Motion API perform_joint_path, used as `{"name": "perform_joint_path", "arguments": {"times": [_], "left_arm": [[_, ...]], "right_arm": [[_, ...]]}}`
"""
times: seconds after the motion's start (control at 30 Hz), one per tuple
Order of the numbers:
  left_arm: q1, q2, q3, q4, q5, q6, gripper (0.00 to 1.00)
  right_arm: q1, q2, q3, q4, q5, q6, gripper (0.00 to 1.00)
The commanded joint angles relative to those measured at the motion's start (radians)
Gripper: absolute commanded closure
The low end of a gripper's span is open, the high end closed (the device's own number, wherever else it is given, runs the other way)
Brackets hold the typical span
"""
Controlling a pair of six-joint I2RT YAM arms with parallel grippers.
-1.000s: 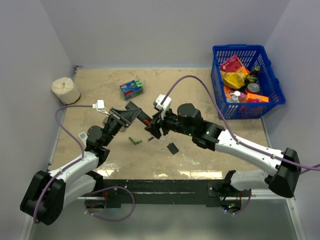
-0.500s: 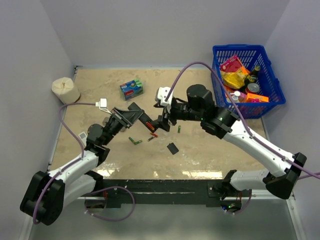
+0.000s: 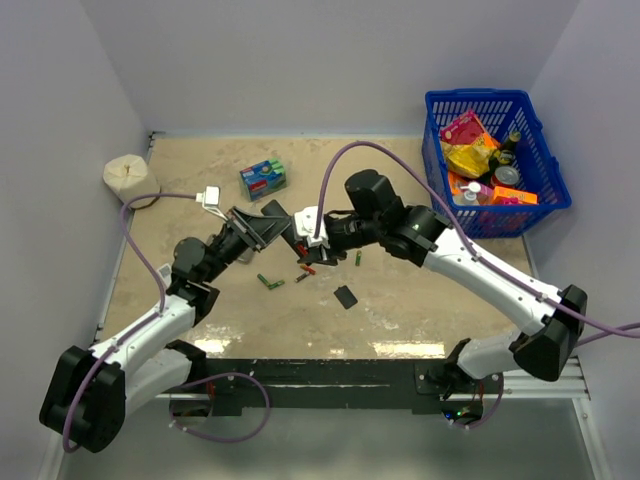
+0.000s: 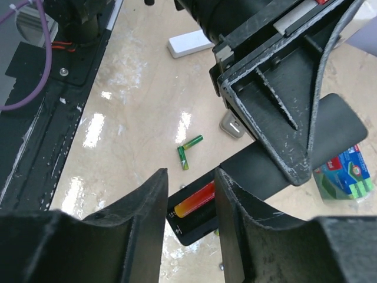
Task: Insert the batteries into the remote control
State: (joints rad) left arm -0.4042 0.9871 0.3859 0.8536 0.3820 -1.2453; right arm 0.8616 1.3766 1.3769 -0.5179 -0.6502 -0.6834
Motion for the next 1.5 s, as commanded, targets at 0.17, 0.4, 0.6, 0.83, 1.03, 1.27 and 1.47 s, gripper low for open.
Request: {"name": "perform_joint_path", "arguments": {"times": [0.17,0.4,0.6,0.83,1.03,1.27,1.47], "left_arm": [[0.002,-0.022,0.067,-0.011,0.052,0.027,1.00],[0.002,-0.015,0.074,-0.014,0.054,0.033,1.00],[0.002,-0.007,0.065,0.005,0.044,0.014,1.00],[0.002,0.005,0.061,0.038,0.055,0.000,1.00],[0.002,0.012,0.067,0.042,0.063,-0.002,1.00],[0.002,0.025,0.080,0.051,0.070,0.000,1.00],[0.002,0.027,0.082,0.058,0.072,0.000,1.00]], "right_arm": [[-0.021,0.019,0.060,0.010,-0.062,-0.050,0.65],[-0.022,0.013,0.076,0.007,-0.091,-0.039,0.65],[-0.033,-0.034,0.030,0.091,-0.063,0.024,0.65],[-0.085,-0.045,0.005,0.090,-0.062,0.031,0.65],[-0.085,-0.021,0.010,0.067,-0.106,0.025,0.67],[-0.085,0.022,0.019,0.044,-0.155,0.027,0.70],[-0.087,0.030,-0.002,0.055,-0.134,0.028,0.70]]}}
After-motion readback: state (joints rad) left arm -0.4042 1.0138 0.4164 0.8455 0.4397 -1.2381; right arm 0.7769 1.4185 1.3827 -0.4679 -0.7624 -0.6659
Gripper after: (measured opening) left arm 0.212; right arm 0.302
